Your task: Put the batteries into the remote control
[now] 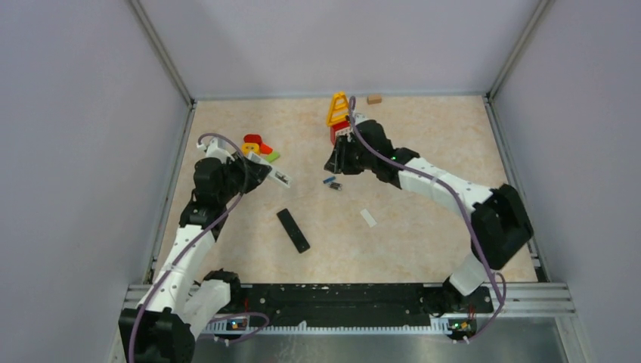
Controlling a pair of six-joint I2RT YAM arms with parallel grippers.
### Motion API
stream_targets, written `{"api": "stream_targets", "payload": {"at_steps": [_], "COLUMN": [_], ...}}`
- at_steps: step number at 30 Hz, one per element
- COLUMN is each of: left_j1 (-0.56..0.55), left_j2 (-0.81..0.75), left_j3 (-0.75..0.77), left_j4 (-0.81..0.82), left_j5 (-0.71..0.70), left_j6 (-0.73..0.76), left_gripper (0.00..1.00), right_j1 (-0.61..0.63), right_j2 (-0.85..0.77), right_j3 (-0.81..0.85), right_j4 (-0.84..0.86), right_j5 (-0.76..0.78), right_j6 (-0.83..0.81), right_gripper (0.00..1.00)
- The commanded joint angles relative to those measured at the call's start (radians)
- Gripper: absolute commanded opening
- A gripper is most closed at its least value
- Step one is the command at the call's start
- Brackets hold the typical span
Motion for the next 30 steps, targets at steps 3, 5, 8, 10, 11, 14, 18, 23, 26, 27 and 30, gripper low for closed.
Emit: {"api": "stream_targets", "payload": {"at_steps": [3,5,8,10,11,14,18,23,26,27,30], "left_j1": [0.005,0.006,0.008,0.008,0.008,0.008,0.008,0.010,0.009,0.010,0.010], "left_j2": [-0.048,-0.054,-0.069,-0.080,-0.083,-0.086,-0.087,-0.089,-0.090,-0.092,-0.102], "left_j3": [-0.017,-0.026,-0.043,-0.052,-0.055,-0.057,-0.063,-0.066,-0.070,-0.072,-0.077], "left_j4": [-0.016,-0.003,0.018,0.032,0.038,0.046,0.061,0.068,0.069,0.069,0.067], "left_j5": [-0.040,-0.026,0.000,0.015,0.020,0.032,0.045,0.054,0.060,0.062,0.059], "left_j6": [0.027,0.023,0.023,0.028,0.031,0.038,0.039,0.043,0.041,0.041,0.038], "left_gripper": [0.00,0.00,0.00,0.00,0.00,0.00,0.00,0.00,0.00,0.00,0.00], "right_j1": [0.035,0.049,0.068,0.075,0.076,0.078,0.081,0.085,0.087,0.088,0.096], "right_j2": [0.288,0.355,0.407,0.426,0.435,0.459,0.483,0.521,0.546,0.550,0.559], "right_j3": [0.177,0.230,0.260,0.261,0.261,0.253,0.250,0.274,0.287,0.288,0.288], "right_j4": [-0.163,-0.199,-0.219,-0.217,-0.216,-0.180,-0.124,-0.117,-0.121,-0.119,-0.106], "right_j5": [0.170,0.232,0.322,0.350,0.355,0.365,0.354,0.371,0.372,0.377,0.413], "right_j6": [0.063,0.078,0.096,0.104,0.109,0.119,0.113,0.107,0.113,0.119,0.118], "right_gripper": [0.41,0.45,0.49,0.52,0.52,0.53,0.55,0.64,0.64,0.64,0.64]}}
